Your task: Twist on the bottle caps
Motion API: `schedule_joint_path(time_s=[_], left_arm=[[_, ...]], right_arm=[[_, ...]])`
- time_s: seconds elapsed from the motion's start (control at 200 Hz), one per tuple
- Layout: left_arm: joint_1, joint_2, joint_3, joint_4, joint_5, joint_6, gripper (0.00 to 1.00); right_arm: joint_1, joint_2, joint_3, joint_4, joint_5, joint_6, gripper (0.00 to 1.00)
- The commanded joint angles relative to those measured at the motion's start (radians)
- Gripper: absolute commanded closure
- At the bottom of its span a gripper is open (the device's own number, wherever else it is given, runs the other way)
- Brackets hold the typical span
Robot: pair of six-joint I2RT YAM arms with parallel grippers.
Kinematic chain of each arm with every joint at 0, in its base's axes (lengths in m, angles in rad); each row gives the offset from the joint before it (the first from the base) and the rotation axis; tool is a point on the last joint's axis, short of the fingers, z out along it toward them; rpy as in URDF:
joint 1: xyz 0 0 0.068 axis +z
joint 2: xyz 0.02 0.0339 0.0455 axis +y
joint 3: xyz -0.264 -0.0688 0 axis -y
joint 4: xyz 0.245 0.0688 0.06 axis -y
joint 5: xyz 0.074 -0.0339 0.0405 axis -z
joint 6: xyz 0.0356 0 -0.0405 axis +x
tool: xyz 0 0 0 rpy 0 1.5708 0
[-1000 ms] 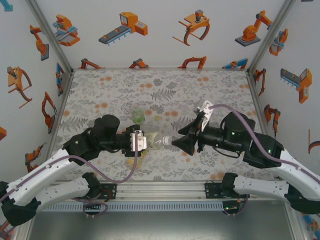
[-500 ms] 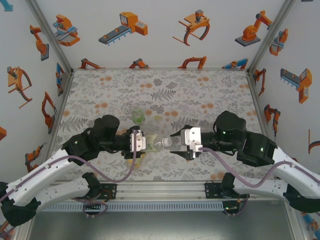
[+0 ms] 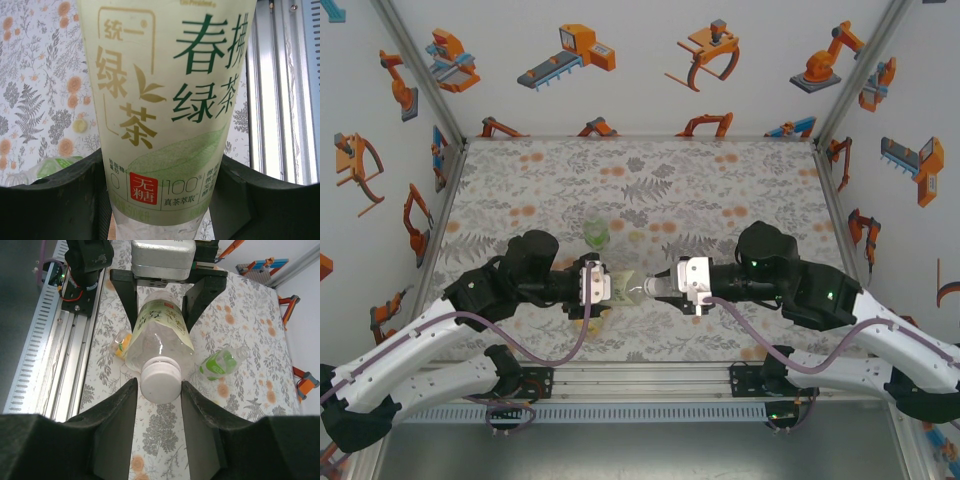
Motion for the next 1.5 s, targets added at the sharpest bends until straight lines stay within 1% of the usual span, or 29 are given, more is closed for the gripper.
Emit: schedule_joint_path(time_s=[0.0, 0.155, 0.195, 0.26, 0.345, 0.441, 0.546, 0.641, 0.701, 0.766, 0.821, 0.891, 0.966, 0.986, 1.052, 1.087, 1.132, 1.197, 1.247, 1.352, 1.412, 1.497], left_arm=[[-0.001, -0.011, 0.038, 0.003, 0.024, -0.014, 1.00], [-0.001, -0.010, 0.038, 0.003, 0.022, -0.014, 1.00], [-0.001, -0.011, 0.040, 0.003, 0.017, -0.014, 1.00], [-0.001, -0.011, 0.040, 0.004, 0.006, -0.013, 1.00], [-0.001, -0.010, 0.039, 0.006, -0.015, -0.014, 1.00], [-0.001, -0.008, 0.035, 0.013, -0.041, -0.016, 1.00], [-0.001, -0.008, 0.027, 0.032, -0.067, -0.014, 1.00], [-0.001, -0.005, 0.020, 0.052, -0.087, -0.010, 1.00], [-0.001, -0.005, 0.018, 0.059, -0.099, -0.004, 1.00], [-0.001, -0.002, 0.018, 0.061, -0.107, 0.004, 1.00], [-0.001, 0.002, 0.020, 0.064, -0.108, 0.008, 1.00], [-0.001, 0.004, 0.022, 0.067, -0.106, 0.012, 1.00], [-0.001, 0.007, 0.023, 0.070, -0.099, 0.014, 1.00], [0.000, 0.008, 0.023, 0.070, -0.098, 0.015, 1.00], [-0.001, 0.011, 0.027, 0.069, -0.094, 0.016, 1.00], [-0.001, 0.013, 0.029, 0.065, -0.088, 0.018, 1.00], [-0.001, 0.012, 0.031, 0.058, -0.081, 0.021, 1.00], [-0.001, 0.013, 0.037, 0.048, -0.070, 0.025, 1.00], [-0.001, 0.013, 0.041, 0.041, -0.058, 0.024, 1.00], [-0.001, 0.010, 0.045, 0.034, -0.032, 0.021, 1.00], [-0.001, 0.010, 0.047, 0.030, -0.021, 0.019, 1.00], [-0.001, 0.011, 0.050, 0.020, -0.013, 0.018, 1.00]], right_arm=[[0.004, -0.010, -0.020, 0.051, -0.008, 0.017, 0.63], [0.004, -0.009, -0.028, 0.056, -0.004, 0.067, 0.77], [0.004, -0.007, -0.030, 0.061, 0.008, 0.109, 0.81], [0.003, -0.001, -0.040, 0.083, 0.053, 0.226, 0.89], [0.003, 0.010, -0.045, 0.102, 0.134, 0.440, 1.00], [0.004, 0.004, -0.078, 0.146, 0.218, 0.704, 1.00], [0.004, -0.012, -0.123, 0.188, 0.343, 1.050, 1.00], [0.004, -0.012, -0.137, 0.119, 0.489, 1.393, 1.00], [0.004, -0.011, -0.145, 0.069, 0.541, 1.596, 1.00], [0.004, -0.014, -0.169, 0.063, 0.557, 1.751, 1.00], [0.004, -0.013, -0.183, 0.080, 0.557, 1.816, 1.00], [0.003, -0.010, -0.171, 0.078, 0.565, 1.817, 1.00], [0.003, -0.002, -0.144, 0.061, 0.566, 1.787, 1.00], [0.004, -0.002, -0.138, 0.062, 0.563, 1.744, 0.96], [0.004, -0.007, -0.116, 0.064, 0.546, 1.650, 0.73], [0.004, -0.011, -0.104, 0.061, 0.538, 1.598, 0.63], [0.003, -0.020, -0.084, 0.054, 0.532, 1.518, 0.55], [0.004, -0.039, -0.058, 0.029, 0.538, 1.421, 0.42], [0.003, -0.055, -0.045, 0.015, 0.556, 1.346, 0.39], [0.004, -0.084, -0.032, 0.031, 0.554, 1.152, 0.36], [0.004, -0.091, -0.027, 0.060, 0.512, 1.009, 0.36], [0.004, -0.092, -0.022, 0.097, 0.414, 0.812, 0.38]])
